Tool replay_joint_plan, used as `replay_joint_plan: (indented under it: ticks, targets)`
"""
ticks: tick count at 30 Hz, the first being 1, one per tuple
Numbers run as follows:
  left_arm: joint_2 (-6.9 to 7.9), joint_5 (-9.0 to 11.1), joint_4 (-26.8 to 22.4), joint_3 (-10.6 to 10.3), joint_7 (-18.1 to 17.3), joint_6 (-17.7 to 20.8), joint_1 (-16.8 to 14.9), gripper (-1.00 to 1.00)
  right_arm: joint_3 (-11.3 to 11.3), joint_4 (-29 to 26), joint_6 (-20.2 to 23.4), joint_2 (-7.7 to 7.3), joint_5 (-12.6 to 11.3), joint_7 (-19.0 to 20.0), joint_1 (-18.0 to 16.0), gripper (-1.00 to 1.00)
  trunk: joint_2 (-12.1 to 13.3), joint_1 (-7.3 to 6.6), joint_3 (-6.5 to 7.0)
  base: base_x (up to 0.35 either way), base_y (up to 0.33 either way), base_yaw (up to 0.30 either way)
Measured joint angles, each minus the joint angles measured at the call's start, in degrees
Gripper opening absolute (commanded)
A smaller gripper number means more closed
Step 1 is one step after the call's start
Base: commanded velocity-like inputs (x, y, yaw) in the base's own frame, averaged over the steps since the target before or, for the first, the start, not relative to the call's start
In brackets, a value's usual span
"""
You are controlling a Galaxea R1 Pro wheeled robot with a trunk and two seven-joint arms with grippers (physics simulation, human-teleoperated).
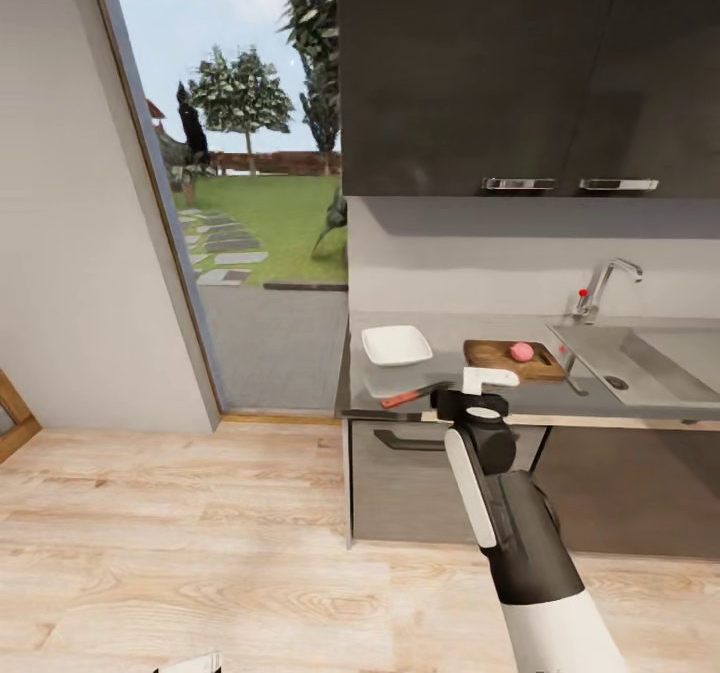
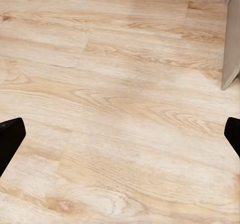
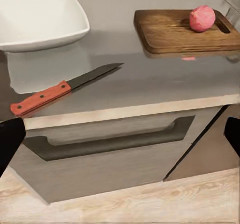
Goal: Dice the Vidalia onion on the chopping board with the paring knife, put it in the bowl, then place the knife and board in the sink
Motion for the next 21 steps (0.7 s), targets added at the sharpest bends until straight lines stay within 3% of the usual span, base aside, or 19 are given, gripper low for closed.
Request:
replay_joint_plan:
  ticks: [11, 15, 21]
  targets:
    - [0.05, 0.0, 0.0, 0.0, 0.0, 0.0, 0.0, 1.0, -0.1, 1.6, 0.2, 0.0, -0.4, 0.0, -0.1, 1.0, 0.0, -0.02, 0.0, 0.195, 0.161, 0.0]
    - [0.01, 0.0, 0.0, 0.0, 0.0, 0.0, 0.0, 1.0, -0.1, 1.6, 0.2, 0.0, -3.6, -0.1, -0.1, 1.0, 0.0, -0.02, 0.0, 0.234, 0.195, 0.0]
    - [0.01, 0.0, 0.0, 0.0, 0.0, 0.0, 0.0, 1.0, -0.3, 1.7, 0.2, 0.0, -4.6, 0.0, -0.1, 1.0, 0.0, -0.01, 0.0, 0.18, 0.151, 0.0]
